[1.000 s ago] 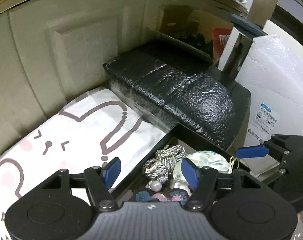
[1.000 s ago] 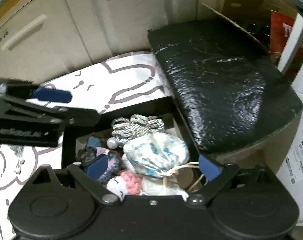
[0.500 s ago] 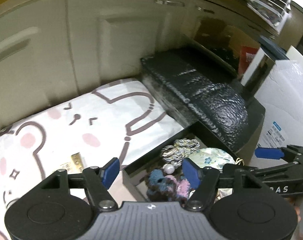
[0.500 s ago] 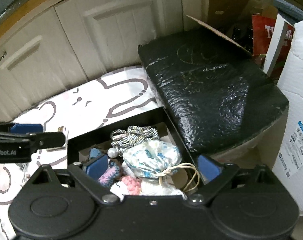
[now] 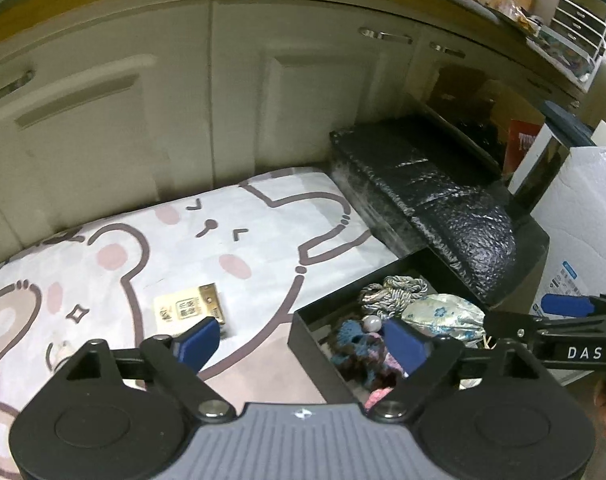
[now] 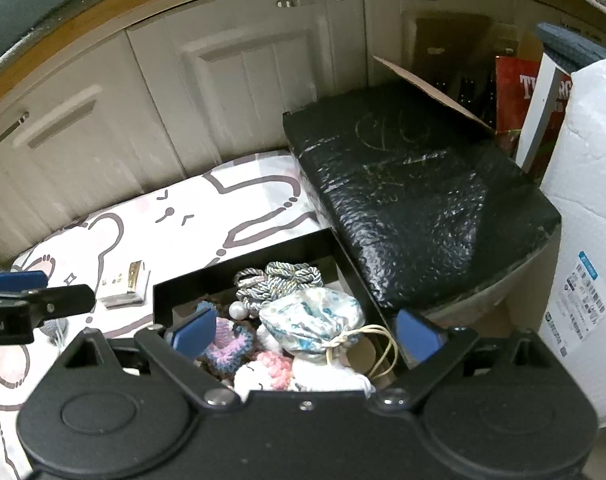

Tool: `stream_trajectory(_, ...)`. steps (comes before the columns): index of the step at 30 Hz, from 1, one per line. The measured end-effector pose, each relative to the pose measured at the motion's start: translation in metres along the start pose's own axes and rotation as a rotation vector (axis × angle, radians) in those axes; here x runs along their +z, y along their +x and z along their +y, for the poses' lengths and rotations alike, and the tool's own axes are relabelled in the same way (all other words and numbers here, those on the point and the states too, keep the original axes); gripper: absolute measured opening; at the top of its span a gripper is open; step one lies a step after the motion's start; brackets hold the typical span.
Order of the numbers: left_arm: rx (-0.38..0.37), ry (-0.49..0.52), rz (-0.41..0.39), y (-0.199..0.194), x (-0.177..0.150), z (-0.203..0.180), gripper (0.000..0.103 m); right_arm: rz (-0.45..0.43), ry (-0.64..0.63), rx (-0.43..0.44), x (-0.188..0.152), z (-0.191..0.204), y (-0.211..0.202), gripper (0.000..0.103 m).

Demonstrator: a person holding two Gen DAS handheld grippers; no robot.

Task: Organize objects
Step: 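Withdraw both open tools from the black box back over the bed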

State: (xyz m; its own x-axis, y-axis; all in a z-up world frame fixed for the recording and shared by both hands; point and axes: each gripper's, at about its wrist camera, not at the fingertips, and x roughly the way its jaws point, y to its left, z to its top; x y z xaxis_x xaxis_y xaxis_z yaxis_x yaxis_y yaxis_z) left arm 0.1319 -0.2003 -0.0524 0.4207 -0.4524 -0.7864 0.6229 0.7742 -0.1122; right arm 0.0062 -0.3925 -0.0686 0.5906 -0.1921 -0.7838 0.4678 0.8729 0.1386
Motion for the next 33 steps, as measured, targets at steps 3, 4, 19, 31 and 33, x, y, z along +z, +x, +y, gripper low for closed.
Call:
stream_trajectory(3,0.016,-0.013,-0.005,-0.006,-0.006,0.003,0.094,-0.006,-0.006,-0.006,-0.002,0.000,-0.003,0.099)
stream_trajectory(4,0.019,-0.015,-0.006,-0.007,-0.007,0.004,0.096,-0.008,-0.004,-0.008,-0.002,0.000,-0.005,0.099)
stream_trajectory(19,0.057,-0.060,-0.048,-0.025,-0.024,0.012,0.103,-0.021,-0.020,-0.028,-0.009,0.004,-0.015,0.103)
stream_trajectory(31,0.100,-0.087,-0.065,-0.035,-0.032,0.027,0.103,-0.031,-0.023,-0.033,-0.011,0.012,-0.019,0.103)
stream_trajectory(33,0.114,-0.096,-0.065,-0.037,-0.034,0.033,0.103,-0.034,-0.031,-0.033,-0.011,0.018,-0.019,0.103)
